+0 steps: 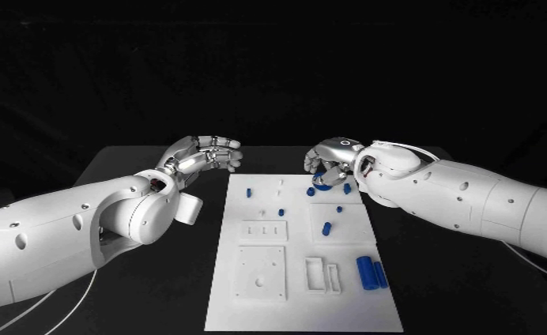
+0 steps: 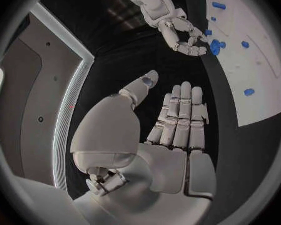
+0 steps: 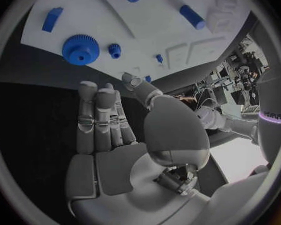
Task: Assemble the parts on the task board
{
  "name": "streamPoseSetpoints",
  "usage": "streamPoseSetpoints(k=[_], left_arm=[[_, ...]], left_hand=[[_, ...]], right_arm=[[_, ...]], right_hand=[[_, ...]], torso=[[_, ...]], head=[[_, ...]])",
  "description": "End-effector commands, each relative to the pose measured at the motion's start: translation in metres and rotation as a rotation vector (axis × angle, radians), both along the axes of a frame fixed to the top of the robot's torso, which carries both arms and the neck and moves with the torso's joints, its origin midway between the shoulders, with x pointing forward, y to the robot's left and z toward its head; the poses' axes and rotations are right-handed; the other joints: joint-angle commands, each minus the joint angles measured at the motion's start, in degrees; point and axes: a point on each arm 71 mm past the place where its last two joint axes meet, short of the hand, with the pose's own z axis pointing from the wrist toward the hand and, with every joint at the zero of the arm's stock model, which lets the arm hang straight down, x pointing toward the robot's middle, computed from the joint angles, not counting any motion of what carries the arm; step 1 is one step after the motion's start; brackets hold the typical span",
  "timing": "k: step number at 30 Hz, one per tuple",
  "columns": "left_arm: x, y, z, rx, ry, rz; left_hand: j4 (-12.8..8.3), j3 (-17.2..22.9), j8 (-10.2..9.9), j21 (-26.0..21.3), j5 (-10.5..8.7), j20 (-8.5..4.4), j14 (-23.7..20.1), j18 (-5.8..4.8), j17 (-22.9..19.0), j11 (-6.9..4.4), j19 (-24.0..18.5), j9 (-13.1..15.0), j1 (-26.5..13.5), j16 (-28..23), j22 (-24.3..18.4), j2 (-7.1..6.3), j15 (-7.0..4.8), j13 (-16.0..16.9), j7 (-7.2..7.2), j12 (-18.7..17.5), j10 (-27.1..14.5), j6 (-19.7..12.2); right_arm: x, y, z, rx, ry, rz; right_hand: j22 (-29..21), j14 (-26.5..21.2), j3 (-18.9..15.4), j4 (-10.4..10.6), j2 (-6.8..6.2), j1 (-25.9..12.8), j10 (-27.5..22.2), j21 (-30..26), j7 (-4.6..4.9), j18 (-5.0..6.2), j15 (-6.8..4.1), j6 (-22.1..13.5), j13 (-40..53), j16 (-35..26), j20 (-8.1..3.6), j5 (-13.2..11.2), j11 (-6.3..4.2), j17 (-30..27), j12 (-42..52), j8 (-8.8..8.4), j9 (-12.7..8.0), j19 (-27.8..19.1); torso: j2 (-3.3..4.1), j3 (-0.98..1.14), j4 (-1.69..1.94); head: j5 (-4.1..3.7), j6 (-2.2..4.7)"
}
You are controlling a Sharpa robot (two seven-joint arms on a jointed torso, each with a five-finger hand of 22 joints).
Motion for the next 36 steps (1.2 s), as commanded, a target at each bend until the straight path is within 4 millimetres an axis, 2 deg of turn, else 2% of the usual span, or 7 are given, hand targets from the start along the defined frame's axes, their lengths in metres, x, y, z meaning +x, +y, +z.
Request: streamPoseSetpoints(k=[1,2,3,8,14,22,36], left_arm=[[0.000,-0.002,0.002,-0.006,-0.007,-0.023],[0.001,-0.001,0.002,-0.006,-0.007,-0.022],[0.001,-0.001,0.002,-0.005,-0.008,-0.020],[0.001,0.001,0.003,-0.007,-0.011,-0.015],[0.001,0.000,0.004,-0.009,-0.010,-0.021],[0.002,0.002,0.004,-0.009,-0.012,-0.017],[0.002,0.001,0.004,-0.013,-0.012,-0.016]], left_hand=[[0.0,0.3,-0.4,0.2,0.02,-0.11,-0.1,0.20,0.1,-0.03,-0.5,-0.1,-0.6,-0.4,1.0,-0.08,0.27,0.0,0.99,-0.3,0.5,0.3],[0.0,0.3,-0.4,0.2,0.02,-0.10,-0.1,0.19,0.1,-0.02,-0.5,-0.1,-0.7,-0.5,1.0,-0.08,0.28,0.0,0.99,-0.3,0.5,0.3],[0.0,0.3,-0.4,0.2,0.01,-0.10,-0.1,0.18,0.1,-0.01,-0.5,-0.1,-0.7,-0.5,1.0,-0.07,0.29,0.0,0.99,-0.4,0.5,0.3],[-0.1,0.3,-0.5,0.2,0.01,-0.08,-0.3,0.18,0.1,0.04,-0.6,-0.2,-0.9,-0.6,1.0,-0.07,0.33,0.0,1.01,-0.5,0.4,0.2],[-0.1,0.3,-0.6,0.2,0.00,-0.06,-0.3,0.19,0.1,0.09,-0.7,-0.2,-0.9,-0.7,1.0,-0.09,0.36,-0.1,1.03,-0.7,0.2,0.2],[-0.1,0.3,-0.6,0.2,-0.01,-0.04,-0.4,0.19,0.1,0.12,-0.7,-0.3,-1.0,-0.8,1.0,-0.08,0.39,-0.1,1.05,-0.9,0.1,0.2],[0.0,0.4,-0.6,0.2,-0.01,-0.02,-0.3,0.21,0.1,0.12,-0.7,-0.3,-1.0,-0.8,1.0,-0.03,0.39,-0.1,1.06,-0.9,0.2,0.2]], right_arm=[[-0.001,0.002,-0.003,-0.043,-0.002,0.010],[-0.002,0.002,-0.004,-0.047,-0.002,0.013],[-0.002,0.002,-0.005,-0.047,0.000,0.014],[-0.004,0.002,-0.007,-0.047,0.002,0.017],[-0.005,0.002,-0.010,-0.060,0.006,0.019],[-0.004,0.000,-0.013,-0.074,0.019,0.011],[-0.004,-0.001,-0.015,-0.081,0.023,0.006]], right_hand=[[1.3,-0.2,-0.4,0.1,-0.76,-0.1,-0.4,0.5,0.03,1.76,0.21,0.3,-0.2,0.4,-2.29,0.8,0.41,0.1,-0.4,-0.29,-0.1,1.9],[1.3,-0.2,-0.5,0.1,-0.81,-0.1,-0.5,0.6,0.03,1.76,0.24,0.3,-0.2,0.5,-2.29,0.9,0.43,0.1,-0.5,-0.33,-0.1,1.9],[1.3,-0.2,-0.5,0.1,-0.83,-0.2,-0.5,0.7,0.01,1.76,0.25,0.3,-0.2,0.5,-2.29,0.9,0.45,0.1,-0.5,-0.35,-0.1,1.9],[1.3,-0.2,-0.6,0.1,-0.93,-0.3,-0.4,1.0,-0.02,1.76,0.28,0.4,-0.3,0.8,-2.29,1.0,0.48,0.1,-0.6,-0.42,-0.2,1.9],[1.3,-0.2,-0.6,0.1,-0.86,-0.4,0.1,1.6,-0.05,1.76,0.19,0.7,-0.3,1.2,-2.35,1.1,0.37,0.1,-0.5,-0.42,-0.1,1.9],[1.3,-0.2,-0.3,0.1,-0.67,-0.4,1.7,2.5,-0.42,1.76,-0.27,1.7,0.1,1.8,-2.41,1.0,-0.11,0.1,0.0,-0.19,0.1,1.7],[1.3,-0.3,0.0,0.1,-0.29,-0.5,2.5,3.3,-0.66,1.76,-0.53,2.4,0.5,2.3,-2.51,0.4,-0.37,0.0,0.1,-0.15,0.2,1.5]], torso=[[0.95,0.01,-0.05],[1.02,-0.10,-0.05],[1.12,-0.13,-0.05],[1.58,-0.02,-0.09],[1.96,0.12,0.02],[2.54,0.42,0.07],[3.64,0.55,0.07]], head=[[-0.11,0.10],[-0.13,0.09],[-0.12,0.08],[0.12,0.18],[-0.03,0.15],[0.05,0.33],[-0.05,0.62]])
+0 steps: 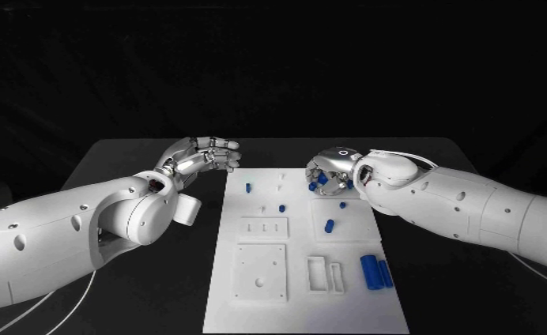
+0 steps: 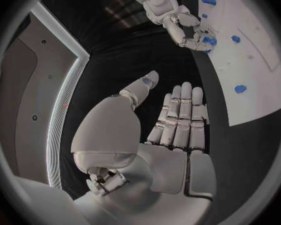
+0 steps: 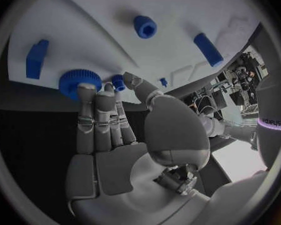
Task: Assemble the parts on the task board
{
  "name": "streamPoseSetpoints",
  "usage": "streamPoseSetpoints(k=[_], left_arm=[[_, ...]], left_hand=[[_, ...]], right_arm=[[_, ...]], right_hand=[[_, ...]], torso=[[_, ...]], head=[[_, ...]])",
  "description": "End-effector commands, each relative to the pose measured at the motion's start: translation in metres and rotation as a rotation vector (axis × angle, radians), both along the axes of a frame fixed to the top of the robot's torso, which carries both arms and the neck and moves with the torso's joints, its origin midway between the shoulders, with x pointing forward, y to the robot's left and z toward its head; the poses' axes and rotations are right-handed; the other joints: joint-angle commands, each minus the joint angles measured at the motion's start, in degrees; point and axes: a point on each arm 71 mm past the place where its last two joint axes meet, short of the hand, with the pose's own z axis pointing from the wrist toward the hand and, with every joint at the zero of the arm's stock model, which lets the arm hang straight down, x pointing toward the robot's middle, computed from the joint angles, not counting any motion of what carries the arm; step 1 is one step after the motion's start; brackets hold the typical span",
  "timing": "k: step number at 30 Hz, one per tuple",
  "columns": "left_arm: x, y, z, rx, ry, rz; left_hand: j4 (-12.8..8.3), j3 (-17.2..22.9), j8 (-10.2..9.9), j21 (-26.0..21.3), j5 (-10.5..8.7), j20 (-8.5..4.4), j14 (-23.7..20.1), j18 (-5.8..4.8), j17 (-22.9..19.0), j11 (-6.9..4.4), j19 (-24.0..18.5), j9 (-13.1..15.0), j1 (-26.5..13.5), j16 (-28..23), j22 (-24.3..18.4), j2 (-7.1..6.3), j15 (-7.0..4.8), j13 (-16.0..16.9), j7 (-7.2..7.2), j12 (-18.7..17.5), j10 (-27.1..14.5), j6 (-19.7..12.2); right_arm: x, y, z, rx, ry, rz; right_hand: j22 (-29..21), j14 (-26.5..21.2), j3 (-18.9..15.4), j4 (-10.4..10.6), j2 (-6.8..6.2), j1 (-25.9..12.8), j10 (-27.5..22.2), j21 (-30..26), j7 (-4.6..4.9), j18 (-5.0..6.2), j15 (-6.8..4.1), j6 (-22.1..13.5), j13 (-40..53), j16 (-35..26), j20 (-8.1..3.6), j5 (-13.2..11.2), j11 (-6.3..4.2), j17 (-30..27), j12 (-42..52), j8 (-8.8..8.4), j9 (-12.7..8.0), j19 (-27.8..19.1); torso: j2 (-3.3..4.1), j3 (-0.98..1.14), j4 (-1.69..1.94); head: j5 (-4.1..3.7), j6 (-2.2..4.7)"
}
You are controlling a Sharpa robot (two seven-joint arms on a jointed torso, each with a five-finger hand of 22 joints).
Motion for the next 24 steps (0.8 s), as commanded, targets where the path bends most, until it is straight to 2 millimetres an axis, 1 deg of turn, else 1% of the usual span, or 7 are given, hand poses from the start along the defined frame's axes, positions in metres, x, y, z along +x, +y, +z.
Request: streamPoseSetpoints(k=[1,5,8,10,14,17,24], left_arm=[[-0.0001,-0.0017,0.0021,-0.009,-0.009,-0.018],[0.0001,-0.0015,0.0021,-0.009,-0.010,-0.018],[0.0003,-0.0017,0.0020,-0.010,-0.008,-0.019],[0.0003,-0.0017,0.0019,-0.009,-0.007,-0.020],[0.0005,-0.0012,0.0018,-0.009,-0.006,-0.018],[0.0005,-0.0011,0.0017,-0.008,-0.005,-0.019],[0.0005,-0.0016,0.0015,-0.008,-0.003,-0.021]], left_hand=[[0.0,0.4,-0.2,0.2,-0.01,-0.01,-0.1,0.82,0.1,0.12,-0.2,-0.1,-0.6,-0.4,1.0,-0.02,0.18,-0.1,1.11,-0.1,0.2,0.2],[0.0,0.3,-0.2,0.2,-0.02,0.00,-0.1,0.82,0.1,0.13,-0.2,-0.1,-0.7,-0.4,1.0,0.01,0.20,-0.1,1.12,-0.2,0.2,0.2],[0.0,0.3,-0.2,0.2,-0.02,0.00,-0.1,0.82,0.1,0.13,-0.3,-0.1,-0.7,-0.4,1.0,0.02,0.20,-0.1,1.12,-0.2,0.2,0.2],[0.0,0.3,-0.2,0.2,-0.02,0.01,-0.1,0.82,0.1,0.13,-0.3,-0.1,-0.7,-0.4,1.0,0.03,0.20,-0.1,1.12,-0.2,0.2,0.2],[0.0,0.3,-0.2,0.2,-0.03,0.01,-0.1,0.82,0.1,0.13,-0.3,-0.1,-0.8,-0.4,1.0,0.02,0.21,-0.1,1.13,-0.2,0.2,0.1],[0.0,0.3,-0.3,0.2,-0.02,0.01,-0.1,0.83,0.1,0.13,-0.3,-0.1,-0.8,-0.4,1.0,0.03,0.21,-0.1,1.13,-0.3,0.1,0.1],[-0.1,0.5,-0.3,0.3,0.07,-0.01,-0.1,0.88,0.2,0.12,-0.3,-0.2,-0.6,-0.5,1.0,0.08,0.19,-0.1,1.12,-0.4,0.1,0.1]], right_arm=[[-0.0001,-0.0010,-0.0018,-0.019,0.006,-0.003],[-0.0006,0.0005,-0.0026,-0.020,0.008,0.001],[-0.0009,0.0009,-0.0027,-0.020,0.006,0.004],[-0.0012,0.0015,-0.0025,-0.017,0.005,0.006],[-0.0015,0.0023,-0.0025,-0.014,0.008,0.006],[-0.0012,0.0027,-0.0028,-0.014,0.012,-0.002],[-0.0014,0.0041,-0.0023,-0.012,0.008,-0.010]], right_hand=[[1.2,-0.2,0.4,0.1,0.20,-0.1,0.8,0.4,-0.02,3.06,-0.48,0.7,0.2,0.3,-1.45,-0.6,-0.07,0.0,0.3,0.11,0.1,1.2],[1.2,-0.2,0.6,0.1,0.39,-0.3,1.6,0.7,-0.21,3.06,-0.72,1.2,0.5,0.5,-1.49,-0.8,-0.32,-0.1,0.6,0.22,0.3,1.1],[1.2,-0.2,0.8,0.1,0.66,-0.4,2.3,1.0,-0.44,3.06,-0.92,1.8,0.9,0.6,-1.52,-1.1,-0.55,-0.2,0.9,0.44,0.4,1.0],[1.2,-0.2,1.3,0.1,0.84,-0.4,3.1,1.3,-0.78,3.06,-1.22,2.5,1.3,0.8,-1.56,-1.9,-0.85,-0.2,1.2,0.78,0.7,1.0],[1.2,-0.1,3.2,0.2,1.32,-1.1,5.0,1.9,-1.48,3.06,-1.97,4.1,2.5,1.1,-1.51,-3.8,-1.59,-0.4,2.1,1.47,1.6,1.0],[1.1,-0.1,4.5,0.3,1.42,-2.2,5.6,2.4,-1.73,3.06,-2.21,4.7,3.6,1.3,-1.53,-4.3,-1.86,-0.6,2.3,1.63,2.3,1.0],[1.1,-0.1,5.9,0.3,1.73,-3.1,7.0,3.1,-2.44,3.06,-2.84,6.1,5.7,1.7,-1.76,-5.3,-2.50,-0.9,3.0,2.29,3.9,0.9]], torso=[[0.40,0.08,-0.03],[0.82,0.15,-0.07],[0.96,0.18,-0.03],[1.04,0.21,0.01],[1.23,0.25,0.04],[1.51,0.32,-0.02],[1.75,0.42,-0.06]], head=[[-0.05,0.03],[-0.05,0.29],[-0.04,0.41],[-0.08,0.51],[-0.05,0.69],[0.03,0.90],[0.07,1.15]])
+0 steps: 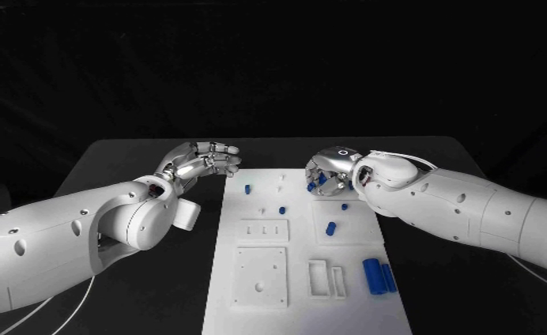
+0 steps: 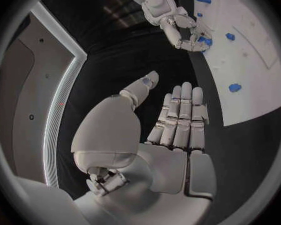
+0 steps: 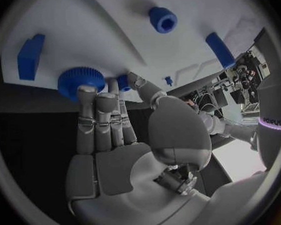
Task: Assemble the parts on the task board
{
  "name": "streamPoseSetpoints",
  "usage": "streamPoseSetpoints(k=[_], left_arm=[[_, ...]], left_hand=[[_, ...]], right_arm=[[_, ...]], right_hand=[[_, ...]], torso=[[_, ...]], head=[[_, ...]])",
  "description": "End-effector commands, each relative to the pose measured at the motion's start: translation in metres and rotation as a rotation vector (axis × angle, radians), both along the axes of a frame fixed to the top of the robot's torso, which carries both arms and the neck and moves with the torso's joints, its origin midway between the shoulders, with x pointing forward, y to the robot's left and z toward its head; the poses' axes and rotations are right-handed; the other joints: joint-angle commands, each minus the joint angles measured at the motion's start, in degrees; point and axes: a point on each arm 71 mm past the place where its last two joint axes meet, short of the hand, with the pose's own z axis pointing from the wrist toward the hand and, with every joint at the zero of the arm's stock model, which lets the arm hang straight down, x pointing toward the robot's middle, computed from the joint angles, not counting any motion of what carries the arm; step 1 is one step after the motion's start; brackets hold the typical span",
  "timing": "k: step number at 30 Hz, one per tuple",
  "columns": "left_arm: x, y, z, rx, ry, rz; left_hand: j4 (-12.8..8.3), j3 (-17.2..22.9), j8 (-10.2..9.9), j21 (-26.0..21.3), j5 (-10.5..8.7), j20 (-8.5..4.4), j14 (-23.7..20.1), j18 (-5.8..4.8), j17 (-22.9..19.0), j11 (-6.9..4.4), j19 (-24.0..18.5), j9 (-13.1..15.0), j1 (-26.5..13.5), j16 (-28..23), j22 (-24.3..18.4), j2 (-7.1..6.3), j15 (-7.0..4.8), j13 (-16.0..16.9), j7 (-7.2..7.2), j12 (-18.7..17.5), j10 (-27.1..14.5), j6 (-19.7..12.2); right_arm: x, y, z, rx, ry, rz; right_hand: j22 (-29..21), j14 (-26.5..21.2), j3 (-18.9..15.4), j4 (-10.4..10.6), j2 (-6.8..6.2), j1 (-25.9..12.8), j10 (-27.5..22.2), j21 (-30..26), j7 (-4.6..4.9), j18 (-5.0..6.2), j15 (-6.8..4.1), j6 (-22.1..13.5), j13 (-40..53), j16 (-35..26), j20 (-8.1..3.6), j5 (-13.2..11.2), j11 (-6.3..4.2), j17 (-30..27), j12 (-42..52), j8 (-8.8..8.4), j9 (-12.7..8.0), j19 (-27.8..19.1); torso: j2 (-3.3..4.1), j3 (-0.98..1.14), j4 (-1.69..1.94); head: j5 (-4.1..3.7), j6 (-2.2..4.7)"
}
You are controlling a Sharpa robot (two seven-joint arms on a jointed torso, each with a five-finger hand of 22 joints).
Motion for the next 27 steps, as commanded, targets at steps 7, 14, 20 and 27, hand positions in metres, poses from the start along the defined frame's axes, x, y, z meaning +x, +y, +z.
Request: streamPoseSetpoints(k=[7,14,20,27], left_arm=[[0.000,-0.002,0.002,-0.008,-0.004,-0.019],[0.001,-0.001,0.001,-0.005,-0.003,-0.014],[0.001,-0.001,0.001,-0.004,-0.004,-0.011],[0.001,-0.003,0.001,-0.006,-0.003,-0.013]], left_hand=[[0.0,0.4,-0.4,0.3,0.10,-0.01,-0.1,1.18,0.1,0.12,-0.3,-0.1,-0.2,-0.3,1.1,-0.17,0.19,-0.1,1.13,-0.5,0.1,0.1],[0.0,0.5,-0.4,0.3,0.12,0.00,-0.1,1.19,0.1,0.17,-0.3,-0.1,-0.2,-0.3,1.1,-0.19,0.19,-0.1,1.16,-0.5,0.1,0.0],[0.0,0.6,-0.4,0.3,0.14,0.00,-0.1,1.19,0.1,0.17,-0.3,-0.1,-0.1,-0.3,1.1,-0.20,0.19,-0.1,1.17,-0.6,0.1,0.0],[0.0,0.6,-0.5,0.3,0.14,0.02,-0.1,1.18,0.1,0.19,-0.3,-0.1,-0.1,-0.4,1.1,-0.21,0.21,-0.1,1.19,-0.6,0.1,0.0]], right_arm=[[-0.005,0.003,-0.008,-0.007,0.004,-0.034],[-0.009,0.008,-0.002,0.025,-0.050,-0.050],[-0.009,0.012,0.012,0.068,-0.113,-0.067],[-0.010,0.021,0.023,0.118,-0.175,-0.062]], right_hand=[[1.0,-0.2,4.4,0.1,0.53,-0.6,1.2,1.2,-0.65,3.93,-1.17,1.5,3.9,0.8,-0.86,-3.9,-0.62,-0.3,0.9,0.87,3.0,0.2],[1.0,-0.1,6.7,0.1,0.22,-0.8,1.2,2.0,-0.77,3.93,-1.34,1.8,6.3,1.4,-1.11,-5.9,-0.80,-0.4,1.0,0.74,4.6,0.3],[1.0,-0.1,7.6,0.1,-0.05,-0.9,1.2,2.3,-0.83,3.93,-1.40,1.9,7.3,1.7,-1.18,-6.8,-0.86,-0.5,0.9,0.60,5.3,0.4],[1.0,0.0,8.8,0.3,-0.68,-0.8,1.3,2.7,-0.94,3.93,-1.51,2.3,8.2,2.1,-1.26,-7.4,-0.98,-0.4,1.0,0.49,5.8,0.6]], torso=[[0.50,0.16,0.04],[0.69,0.20,0.02],[0.82,0.21,0.00],[1.00,0.22,0.07]], head=[[0.08,0.47],[0.18,0.91],[0.23,1.51],[0.47,1.95]])
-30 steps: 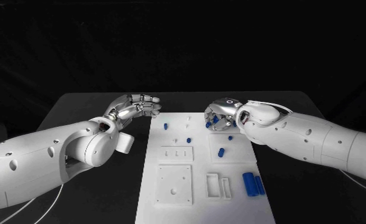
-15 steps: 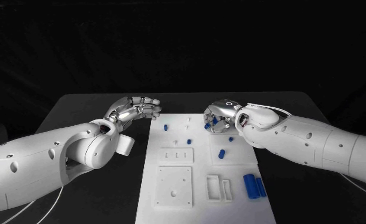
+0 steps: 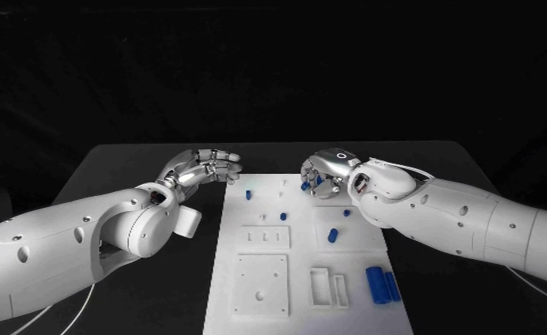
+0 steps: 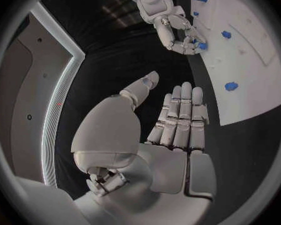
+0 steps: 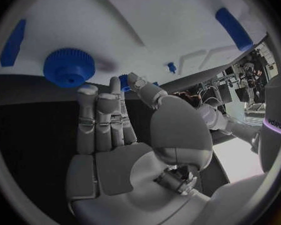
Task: Assemble the parts on the task board
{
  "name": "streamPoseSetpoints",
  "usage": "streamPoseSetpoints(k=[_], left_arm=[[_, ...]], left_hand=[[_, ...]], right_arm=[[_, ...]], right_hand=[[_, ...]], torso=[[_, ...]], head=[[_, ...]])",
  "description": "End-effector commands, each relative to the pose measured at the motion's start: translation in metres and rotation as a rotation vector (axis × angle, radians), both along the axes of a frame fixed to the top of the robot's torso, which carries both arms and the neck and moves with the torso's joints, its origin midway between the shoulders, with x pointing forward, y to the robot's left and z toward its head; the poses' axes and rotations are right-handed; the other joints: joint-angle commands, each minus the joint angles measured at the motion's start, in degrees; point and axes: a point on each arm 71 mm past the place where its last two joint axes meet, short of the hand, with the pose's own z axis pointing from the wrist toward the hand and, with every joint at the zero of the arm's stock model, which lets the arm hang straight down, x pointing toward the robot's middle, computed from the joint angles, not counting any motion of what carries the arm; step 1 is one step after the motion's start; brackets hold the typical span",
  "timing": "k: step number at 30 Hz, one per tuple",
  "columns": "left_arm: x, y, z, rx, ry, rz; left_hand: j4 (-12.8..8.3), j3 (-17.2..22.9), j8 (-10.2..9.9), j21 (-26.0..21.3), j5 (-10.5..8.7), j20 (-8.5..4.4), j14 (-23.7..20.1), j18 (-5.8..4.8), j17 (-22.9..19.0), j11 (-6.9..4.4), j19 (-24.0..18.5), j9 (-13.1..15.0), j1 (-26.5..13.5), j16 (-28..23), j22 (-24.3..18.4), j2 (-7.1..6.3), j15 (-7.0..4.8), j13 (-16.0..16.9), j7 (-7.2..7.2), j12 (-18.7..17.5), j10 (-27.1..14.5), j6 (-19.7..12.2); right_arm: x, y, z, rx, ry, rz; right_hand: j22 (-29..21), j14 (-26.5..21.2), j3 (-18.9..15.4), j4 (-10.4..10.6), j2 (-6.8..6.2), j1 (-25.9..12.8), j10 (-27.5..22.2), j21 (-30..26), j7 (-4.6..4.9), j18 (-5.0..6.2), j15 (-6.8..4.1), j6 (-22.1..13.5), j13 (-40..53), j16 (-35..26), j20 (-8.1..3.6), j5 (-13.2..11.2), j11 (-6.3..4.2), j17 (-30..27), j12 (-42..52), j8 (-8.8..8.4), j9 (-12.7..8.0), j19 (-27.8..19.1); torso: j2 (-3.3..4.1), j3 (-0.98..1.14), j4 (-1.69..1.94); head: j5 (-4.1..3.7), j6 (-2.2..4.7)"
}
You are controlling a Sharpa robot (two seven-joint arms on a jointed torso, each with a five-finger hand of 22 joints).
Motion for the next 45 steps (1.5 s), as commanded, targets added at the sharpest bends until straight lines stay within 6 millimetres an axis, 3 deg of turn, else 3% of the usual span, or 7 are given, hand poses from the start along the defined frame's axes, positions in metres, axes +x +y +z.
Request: streamPoseSetpoints(k=[1,13,18,39,45], left_arm=[[0.000,-0.003,0.002,-0.008,-0.005,-0.015],[0.000,-0.005,0.002,-0.009,-0.007,-0.017],[0.000,-0.008,0.003,-0.011,-0.007,-0.024],[0.000,-0.010,0.003,-0.011,-0.007,-0.028],[0.001,-0.011,0.004,-0.012,-0.009,-0.030]], left_hand=[[0.0,0.3,-0.3,0.3,0.14,0.01,-0.1,0.62,0.1,0.19,-0.3,-0.1,-0.1,-0.4,1.0,-0.21,0.21,-0.1,1.19,-0.3,0.1,0.0],[0.0,0.3,-0.3,0.3,0.15,0.02,-0.1,0.62,0.1,0.21,-0.4,-0.1,-0.1,-0.4,1.0,-0.24,0.23,-0.1,1.21,-0.4,0.1,0.0],[0.0,0.4,-0.3,0.3,0.15,0.03,-0.1,0.62,0.1,0.21,-0.4,-0.1,-0.1,-0.4,1.0,-0.23,0.23,-0.1,1.21,-0.4,0.1,0.0],[0.1,0.4,-0.3,0.3,0.13,0.05,-0.1,0.62,0.1,0.22,-0.4,-0.1,-0.1,-0.5,1.0,-0.22,0.25,-0.1,1.23,-0.5,0.1,0.0],[0.1,0.4,-0.3,0.3,0.12,0.06,-0.1,0.62,0.2,0.22,-0.4,-0.1,-0.1,-0.5,1.0,-0.24,0.25,-0.1,1.23,-0.5,0.1,0.0]], right_arm=[[0.000,0.005,0.007,0.031,-0.071,-0.018],[0.002,0.029,0.008,0.021,-0.107,0.001],[0.003,0.037,0.008,0.010,-0.119,0.006],[0.006,0.046,0.006,-0.011,-0.108,0.000],[0.009,0.046,0.004,-0.017,-0.103,-0.009]], right_hand=[[1.0,0.1,0.6,0.1,-0.07,0.2,-0.2,0.3,-0.93,3.95,-0.40,1.3,0.4,0.3,-1.05,-0.4,-0.06,0.0,-0.2,-0.22,4.7,0.8],[1.0,0.1,1.5,0.2,-0.54,0.1,-0.2,0.7,-1.01,3.95,-0.43,1.5,1.2,0.6,-1.12,-0.7,-0.10,-0.1,-0.3,-0.46,5.2,0.8],[1.0,0.0,1.7,0.2,-0.65,0.1,-0.3,0.7,-1.02,3.95,-0.44,1.6,1.4,0.6,-1.14,-0.8,-0.10,-0.1,-0.4,-0.54,5.3,0.8],[0.9,0.0,2.1,0.4,-0.81,0.0,-0.3,0.9,-1.01,3.95,-0.43,1.6,1.9,0.7,-1.17,-0.8,-0.09,-0.1,-0.5,-0.72,5.6,0.8],[0.9,0.0,2.2,0.4,-0.82,-0.1,-0.4,0.9,-1.01,3.95,-0.42,1.5,1.9,0.7,-1.18,-0.8,-0.09,-0.1,-0.5,-0.76,5.7,0.8]], torso=[[0.17,0.04,0.08],[0.36,0.07,0.08],[0.40,0.04,0.28],[0.73,0.15,0.17],[0.85,0.10,0.32]], head=[[0.14,0.30],[0.34,0.63],[0.36,0.57],[0.91,0.88],[0.81,0.93]])
